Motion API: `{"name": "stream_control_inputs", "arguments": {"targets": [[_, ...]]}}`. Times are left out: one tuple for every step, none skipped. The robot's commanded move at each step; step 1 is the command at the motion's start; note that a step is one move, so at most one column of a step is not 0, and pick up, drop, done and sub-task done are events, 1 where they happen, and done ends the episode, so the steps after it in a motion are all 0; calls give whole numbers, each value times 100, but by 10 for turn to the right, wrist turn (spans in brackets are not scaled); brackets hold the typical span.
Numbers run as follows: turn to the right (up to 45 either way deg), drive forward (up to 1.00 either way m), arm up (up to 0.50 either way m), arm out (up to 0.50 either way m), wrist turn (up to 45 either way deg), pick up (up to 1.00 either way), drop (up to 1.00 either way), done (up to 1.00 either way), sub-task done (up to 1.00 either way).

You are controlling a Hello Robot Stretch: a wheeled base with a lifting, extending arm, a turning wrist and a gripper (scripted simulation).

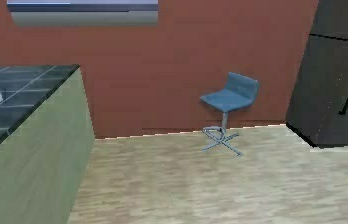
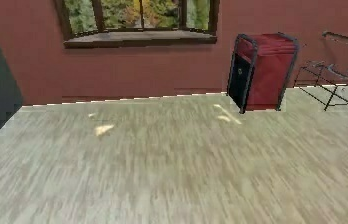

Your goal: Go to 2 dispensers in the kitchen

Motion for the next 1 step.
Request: {"name": "stream_control_inputs", "arguments": {"targets": [[0,5,0,0,0,0,0,0,0]]}}
